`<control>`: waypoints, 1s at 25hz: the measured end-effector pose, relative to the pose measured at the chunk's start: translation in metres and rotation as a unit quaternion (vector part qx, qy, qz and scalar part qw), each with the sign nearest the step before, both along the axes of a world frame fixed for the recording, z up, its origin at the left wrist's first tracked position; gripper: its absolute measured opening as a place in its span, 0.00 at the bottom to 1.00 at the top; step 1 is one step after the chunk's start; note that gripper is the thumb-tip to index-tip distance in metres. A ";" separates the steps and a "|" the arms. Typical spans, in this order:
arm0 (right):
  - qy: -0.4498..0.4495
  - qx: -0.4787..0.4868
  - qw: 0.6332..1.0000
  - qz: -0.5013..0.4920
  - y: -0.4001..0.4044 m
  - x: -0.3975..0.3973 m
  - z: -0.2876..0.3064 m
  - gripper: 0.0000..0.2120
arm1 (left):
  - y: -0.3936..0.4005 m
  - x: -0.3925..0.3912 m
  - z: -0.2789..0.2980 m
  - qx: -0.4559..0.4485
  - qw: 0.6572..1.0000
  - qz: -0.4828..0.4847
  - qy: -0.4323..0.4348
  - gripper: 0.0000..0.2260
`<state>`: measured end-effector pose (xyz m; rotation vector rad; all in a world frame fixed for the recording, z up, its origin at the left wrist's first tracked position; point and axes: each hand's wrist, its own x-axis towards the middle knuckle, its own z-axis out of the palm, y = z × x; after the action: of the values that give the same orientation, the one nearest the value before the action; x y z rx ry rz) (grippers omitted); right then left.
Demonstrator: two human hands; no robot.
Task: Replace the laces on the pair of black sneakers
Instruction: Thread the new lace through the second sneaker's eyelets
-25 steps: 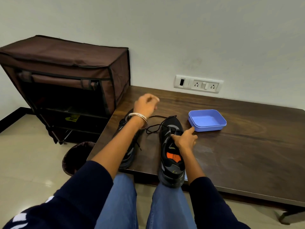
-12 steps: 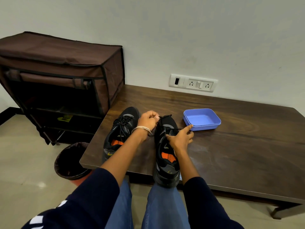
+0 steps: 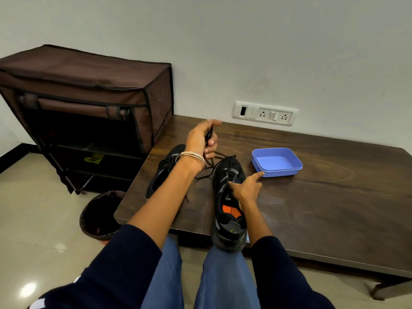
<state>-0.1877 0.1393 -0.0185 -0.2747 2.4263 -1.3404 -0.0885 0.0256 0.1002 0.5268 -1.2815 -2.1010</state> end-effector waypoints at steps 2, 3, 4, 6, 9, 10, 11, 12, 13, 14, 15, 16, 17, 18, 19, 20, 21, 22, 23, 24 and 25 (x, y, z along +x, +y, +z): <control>0.000 -0.003 1.000 0.001 0.000 0.000 -0.001 0.56 | 0.002 -0.003 -0.025 -0.216 0.945 0.025 -0.243 0.13; -0.001 -0.005 1.000 0.002 0.000 -0.001 -0.001 0.56 | 0.003 -0.004 -0.039 -0.323 0.879 0.020 -0.349 0.13; -0.001 -0.007 1.000 0.002 0.000 -0.002 -0.002 0.55 | 0.005 -0.004 -0.054 -0.396 0.815 -0.006 -0.424 0.13; 0.000 -0.005 1.000 0.004 -0.001 -0.002 -0.003 0.55 | 0.011 -0.007 -0.075 -0.437 0.752 -0.042 -0.492 0.15; 0.004 -0.002 1.000 0.011 -0.003 -0.003 -0.006 0.54 | 0.019 -0.016 -0.091 -0.375 0.773 0.016 -0.511 0.25; 0.006 0.000 1.000 0.011 -0.003 -0.004 -0.008 0.54 | 0.019 -0.020 -0.091 -0.354 0.783 0.041 -0.511 0.27; 0.008 0.003 1.000 0.011 -0.003 -0.004 -0.008 0.53 | 0.020 -0.023 -0.090 -0.350 0.785 0.053 -0.509 0.26; 0.008 0.006 1.000 0.012 -0.004 -0.005 -0.009 0.53 | 0.019 -0.026 -0.090 -0.352 0.785 0.050 -0.507 0.24; 0.006 0.009 1.000 0.012 -0.004 -0.006 -0.009 0.53 | 0.017 -0.028 -0.088 -0.349 0.786 0.041 -0.508 0.20; 0.004 0.012 1.000 0.012 -0.004 -0.006 -0.010 0.53 | 0.015 -0.029 -0.087 -0.332 0.794 0.032 -0.508 0.16; 0.003 0.015 1.000 0.011 -0.005 -0.006 -0.010 0.53 | 0.014 -0.029 -0.085 -0.306 0.809 0.023 -0.501 0.15; 0.005 0.018 1.000 0.009 -0.005 -0.006 -0.010 0.54 | 0.013 -0.028 -0.083 -0.267 0.836 0.015 -0.479 0.16; 0.006 0.021 1.000 0.008 -0.005 -0.006 -0.010 0.53 | 0.012 -0.026 -0.079 -0.214 0.872 0.010 -0.440 0.16; 0.006 0.024 1.000 0.008 -0.005 -0.006 -0.010 0.53 | 0.011 -0.024 -0.075 -0.149 0.911 0.018 -0.384 0.15; 0.004 0.025 1.000 0.008 -0.006 -0.006 -0.011 0.53 | 0.009 -0.022 -0.069 -0.087 0.942 0.036 -0.321 0.14; 0.004 0.027 1.000 0.006 -0.006 -0.006 -0.011 0.53 | 0.006 -0.019 -0.065 -0.062 0.958 0.055 -0.275 0.14; 0.006 0.029 1.000 0.004 -0.006 -0.006 -0.011 0.53 | 0.003 -0.017 -0.061 -0.073 0.963 0.066 -0.250 0.14; 0.008 0.032 0.999 0.004 -0.006 -0.005 -0.010 0.52 | 0.002 -0.014 -0.062 -0.109 0.959 0.074 -0.253 0.15; 0.009 0.033 0.999 0.006 -0.007 -0.005 -0.009 0.52 | 0.001 -0.010 -0.064 -0.152 0.946 0.088 -0.272 0.15; 0.009 0.032 0.999 0.006 -0.007 -0.006 -0.009 0.52 | -0.002 -0.009 -0.067 -0.189 0.924 0.102 -0.316 0.14; 0.008 0.036 0.999 0.006 -0.008 -0.006 -0.010 0.51 | -0.004 -0.007 -0.070 -0.218 0.895 0.107 -0.374 0.14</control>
<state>-0.1942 0.1316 -0.0287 -0.2822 2.4752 -1.2478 -0.0952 0.0213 0.0303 1.2722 -1.9340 -1.3755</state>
